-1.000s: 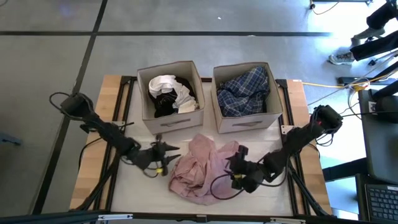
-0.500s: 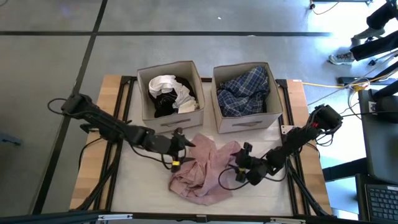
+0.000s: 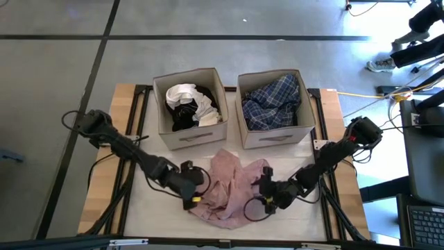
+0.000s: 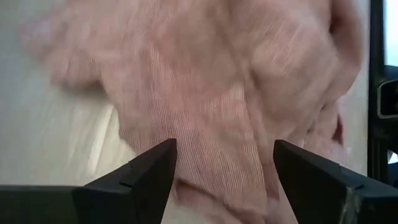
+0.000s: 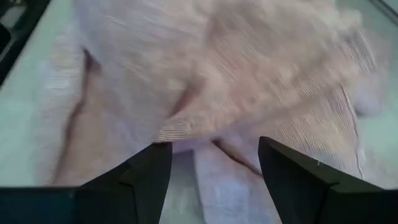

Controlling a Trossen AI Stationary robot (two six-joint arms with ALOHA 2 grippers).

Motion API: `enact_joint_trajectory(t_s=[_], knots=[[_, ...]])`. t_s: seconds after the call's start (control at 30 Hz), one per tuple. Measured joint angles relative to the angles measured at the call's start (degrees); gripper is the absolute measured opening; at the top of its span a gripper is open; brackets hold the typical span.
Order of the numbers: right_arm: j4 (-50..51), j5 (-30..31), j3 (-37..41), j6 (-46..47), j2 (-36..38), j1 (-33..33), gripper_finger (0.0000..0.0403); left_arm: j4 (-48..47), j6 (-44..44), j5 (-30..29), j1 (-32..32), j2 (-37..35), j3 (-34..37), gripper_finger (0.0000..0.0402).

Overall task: Sort clothes
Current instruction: Put the pink polo shirt into the right laundry organizer

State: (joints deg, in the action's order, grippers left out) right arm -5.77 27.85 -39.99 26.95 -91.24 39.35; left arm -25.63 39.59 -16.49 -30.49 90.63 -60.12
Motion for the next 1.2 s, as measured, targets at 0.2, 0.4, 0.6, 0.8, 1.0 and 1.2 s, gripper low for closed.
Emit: enact_joint_trajectory(t_s=[0.2, 0.4, 0.6, 0.8, 1.0, 1.2], knots=[[2.2, -0.2, -8.0, -8.1, 0.1, -1.1, 0.0241, 2.5, 2.0, -3.3, -2.4, 1.1, 2.2, 0.0257], [1.2, -0.5, -12.4, -15.8, -0.6, -4.5, 0.0241, 16.3, -3.2, -4.2, -1.9, 6.0, 5.7, 0.0257], [-5.1, -9.0, -14.9, -18.5, -6.3, -9.1, 0.0241, 24.6, -8.7, -4.0, -0.2, 10.4, 5.8, 0.0257], [-3.2, -13.6, -18.0, -18.4, -15.4, -13.0, 0.0241, 29.3, -11.6, -3.8, 1.4, 12.0, 5.8, 0.0257], [-3.2, -13.2, -19.7, -16.5, -21.6, -16.5, 0.0241, 31.6, -13.2, -3.8, 1.6, 12.0, 5.8, 0.0257], [-3.2, -13.9, -19.8, -17.1, -24.3, -17.6, 0.0232, 32.2, -13.5, -3.8, 1.5, 12.0, 5.8, 0.0257]])
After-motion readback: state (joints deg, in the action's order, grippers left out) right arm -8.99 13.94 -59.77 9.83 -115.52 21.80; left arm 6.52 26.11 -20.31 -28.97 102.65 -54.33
